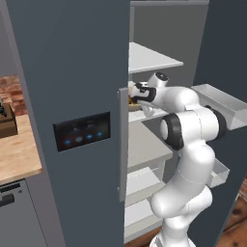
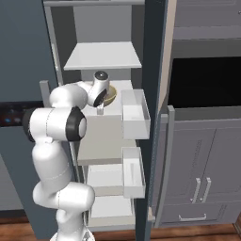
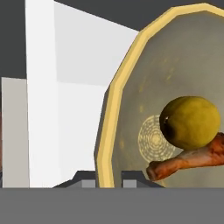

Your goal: Pick the chicken drumstick and lemon from their plates and place them in the bowl. Then put the bowl in the fridge.

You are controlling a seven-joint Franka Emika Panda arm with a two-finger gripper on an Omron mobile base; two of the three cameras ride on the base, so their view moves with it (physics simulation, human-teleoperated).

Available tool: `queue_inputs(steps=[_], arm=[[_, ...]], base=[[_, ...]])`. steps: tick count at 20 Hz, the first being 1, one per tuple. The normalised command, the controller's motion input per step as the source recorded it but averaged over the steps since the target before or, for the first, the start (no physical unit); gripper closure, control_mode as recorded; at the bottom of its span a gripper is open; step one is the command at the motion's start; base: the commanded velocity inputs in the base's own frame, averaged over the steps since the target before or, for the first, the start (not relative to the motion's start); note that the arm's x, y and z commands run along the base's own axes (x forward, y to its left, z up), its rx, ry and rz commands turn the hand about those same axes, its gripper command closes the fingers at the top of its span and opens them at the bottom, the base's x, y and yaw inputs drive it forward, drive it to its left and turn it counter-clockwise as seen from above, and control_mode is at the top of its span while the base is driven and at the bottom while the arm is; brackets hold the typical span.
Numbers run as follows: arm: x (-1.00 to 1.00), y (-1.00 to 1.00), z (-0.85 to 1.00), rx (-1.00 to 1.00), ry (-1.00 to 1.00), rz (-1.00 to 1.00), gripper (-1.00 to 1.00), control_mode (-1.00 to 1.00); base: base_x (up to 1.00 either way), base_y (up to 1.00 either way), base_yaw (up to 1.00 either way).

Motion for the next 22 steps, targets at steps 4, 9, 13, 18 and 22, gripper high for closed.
queue_inputs(steps=[4, 9, 13, 18, 22], arm=[[0.22, 0.09, -0.30, 0.00, 0.00, -0.04, 1.00, -1.00], [0.28, 0.13, -0.28, 0.02, 0.00, -0.03, 1.00, -1.00], [0.21, 0.11, -0.28, 0.02, 0.00, -0.02, 1.00, -1.00], [0.00, 0.01, -0.31, 0.02, 0.00, 0.00, 1.00, -1.00], [0.00, 0.00, -0.25, 0.00, 0.00, 0.00, -1.00, -1.00]], base=[[0.00, 0.00, 0.00], [0.00, 0.00, 0.00], [0.00, 0.00, 0.00], [0.00, 0.00, 0.00], [0.00, 0.00, 0.00]])
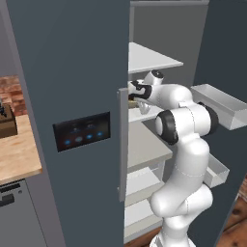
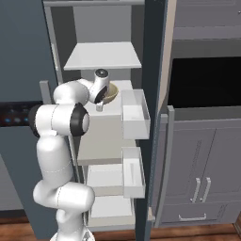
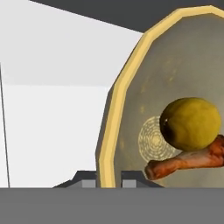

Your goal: Pick the chicken drumstick and lemon from their plates and place them in the bowl. Then put the bowl in the fridge.

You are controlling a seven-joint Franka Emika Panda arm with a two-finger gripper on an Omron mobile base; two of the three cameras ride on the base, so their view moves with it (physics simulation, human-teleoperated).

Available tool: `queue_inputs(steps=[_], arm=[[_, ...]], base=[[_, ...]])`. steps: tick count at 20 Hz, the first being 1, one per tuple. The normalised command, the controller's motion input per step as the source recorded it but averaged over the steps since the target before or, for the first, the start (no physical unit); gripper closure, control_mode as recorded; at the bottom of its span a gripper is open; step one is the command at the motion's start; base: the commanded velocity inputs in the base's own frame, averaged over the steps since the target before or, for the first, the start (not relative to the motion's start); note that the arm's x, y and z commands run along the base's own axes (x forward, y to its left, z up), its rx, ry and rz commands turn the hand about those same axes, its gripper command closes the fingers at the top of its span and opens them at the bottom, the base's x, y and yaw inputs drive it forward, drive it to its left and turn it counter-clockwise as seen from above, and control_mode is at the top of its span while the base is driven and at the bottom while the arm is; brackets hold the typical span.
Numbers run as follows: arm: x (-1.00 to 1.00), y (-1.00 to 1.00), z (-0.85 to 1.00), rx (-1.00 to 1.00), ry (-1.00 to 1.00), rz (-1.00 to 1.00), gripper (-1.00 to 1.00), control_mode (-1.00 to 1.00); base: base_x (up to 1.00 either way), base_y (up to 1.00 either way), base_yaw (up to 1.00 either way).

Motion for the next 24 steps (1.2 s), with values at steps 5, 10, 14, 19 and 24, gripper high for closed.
queue_inputs(steps=[5, 10, 14, 19, 24], arm=[[-0.04, 0.00, -0.17, 0.03, 0.00, 0.00, -1.00, -1.00], [-0.05, 0.00, 0.00, 0.06, 0.00, 0.00, -1.00, -1.00], [-0.20, -0.02, 0.00, 0.09, 0.00, 0.00, -1.00, -1.00], [-0.31, -0.02, 0.06, 0.12, -0.01, 0.00, -1.00, -1.00], [-0.36, 0.00, 0.23, 0.02, -0.06, 0.00, -1.00, -1.00]], base=[[0.00, 0.00, 0.00], [0.00, 0.00, 0.00], [0.00, 0.00, 0.00], [0.00, 0.00, 0.00], [0.00, 0.00, 0.00]])
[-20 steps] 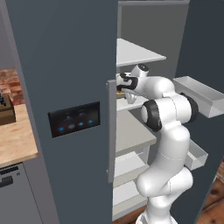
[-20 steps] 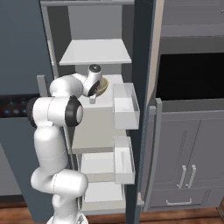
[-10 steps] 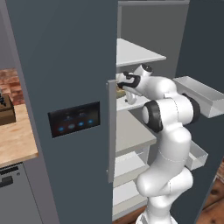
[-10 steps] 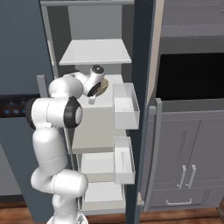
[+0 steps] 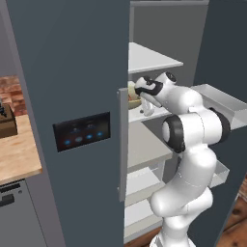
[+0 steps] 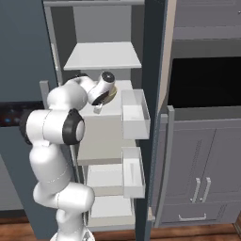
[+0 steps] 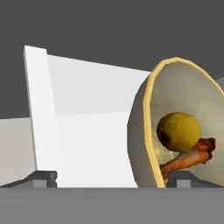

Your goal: Pick the chicken drumstick and lemon from their plates and place them in the bowl. Then put the bowl in the fridge.

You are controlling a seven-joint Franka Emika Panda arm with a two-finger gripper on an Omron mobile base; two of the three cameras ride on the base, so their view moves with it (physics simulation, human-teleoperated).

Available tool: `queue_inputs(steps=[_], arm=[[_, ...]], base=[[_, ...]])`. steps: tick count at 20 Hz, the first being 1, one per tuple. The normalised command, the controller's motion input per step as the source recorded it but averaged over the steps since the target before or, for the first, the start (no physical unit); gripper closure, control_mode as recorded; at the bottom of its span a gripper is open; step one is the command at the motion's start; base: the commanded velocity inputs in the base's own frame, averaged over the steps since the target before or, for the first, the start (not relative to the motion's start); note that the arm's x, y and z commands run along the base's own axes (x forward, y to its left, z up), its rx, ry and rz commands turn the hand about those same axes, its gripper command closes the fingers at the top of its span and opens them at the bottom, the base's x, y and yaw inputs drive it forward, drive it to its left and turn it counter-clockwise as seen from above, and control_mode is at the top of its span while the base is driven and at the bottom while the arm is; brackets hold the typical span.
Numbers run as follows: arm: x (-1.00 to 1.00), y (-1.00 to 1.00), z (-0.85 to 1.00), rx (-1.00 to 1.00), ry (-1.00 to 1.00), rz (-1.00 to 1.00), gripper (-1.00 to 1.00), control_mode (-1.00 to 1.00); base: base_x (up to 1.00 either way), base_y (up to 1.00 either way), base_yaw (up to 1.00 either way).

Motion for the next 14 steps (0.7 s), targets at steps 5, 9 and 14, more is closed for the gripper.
queue_inputs(steps=[5, 9, 14], arm=[[-0.36, 0.00, 0.31, -0.01, -0.14, 0.03, -1.00, -1.00], [-0.42, 0.00, 0.27, -0.02, -0.11, 0.02, -1.00, -1.00], [-0.55, -0.01, 0.18, -0.06, -0.02, 0.00, -1.00, -1.00]], base=[[0.00, 0.00, 0.00], [0.00, 0.00, 0.00], [0.00, 0.00, 0.00]])
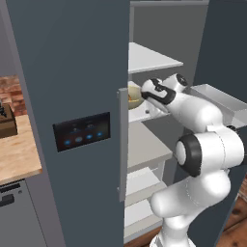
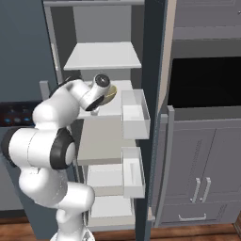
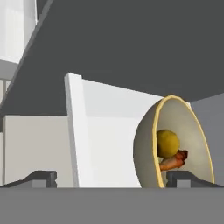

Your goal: Pick the chicken drumstick and lemon from their plates and place them in the bowl. Then put the bowl in the fridge.

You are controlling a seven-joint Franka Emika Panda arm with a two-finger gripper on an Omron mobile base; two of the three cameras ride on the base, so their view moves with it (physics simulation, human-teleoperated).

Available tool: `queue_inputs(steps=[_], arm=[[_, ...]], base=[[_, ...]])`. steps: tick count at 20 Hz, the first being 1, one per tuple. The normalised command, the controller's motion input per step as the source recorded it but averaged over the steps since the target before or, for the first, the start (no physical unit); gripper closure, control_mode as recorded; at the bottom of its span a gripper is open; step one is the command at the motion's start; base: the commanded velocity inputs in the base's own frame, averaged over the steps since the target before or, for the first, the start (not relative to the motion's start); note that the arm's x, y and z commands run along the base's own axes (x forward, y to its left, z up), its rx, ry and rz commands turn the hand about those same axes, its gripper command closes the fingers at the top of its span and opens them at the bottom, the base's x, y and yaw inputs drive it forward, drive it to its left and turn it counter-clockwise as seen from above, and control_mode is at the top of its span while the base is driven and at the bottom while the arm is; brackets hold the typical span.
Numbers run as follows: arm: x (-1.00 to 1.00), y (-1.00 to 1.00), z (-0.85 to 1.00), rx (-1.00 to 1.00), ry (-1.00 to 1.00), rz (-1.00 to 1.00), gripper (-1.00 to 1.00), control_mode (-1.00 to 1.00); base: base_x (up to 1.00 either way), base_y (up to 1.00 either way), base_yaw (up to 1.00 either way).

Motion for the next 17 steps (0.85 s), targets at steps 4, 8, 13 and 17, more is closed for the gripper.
queue_inputs(steps=[4, 8, 13, 17], arm=[[-0.57, 0.00, 0.17, -0.07, 0.00, 0.00, -1.00, -1.00], [-0.49, 0.00, 0.27, -0.04, 0.04, 0.00, -1.00, -1.00], [-0.62, 0.00, 0.22, -0.04, 0.00, -0.01, -1.00, -1.00], [-0.66, 0.02, 0.13, -0.04, 0.00, -0.09, -1.00, -1.00]], base=[[0.00, 0.00, 0.00], [0.00, 0.00, 0.00], [0.00, 0.00, 0.00], [0.00, 0.00, 0.00]])
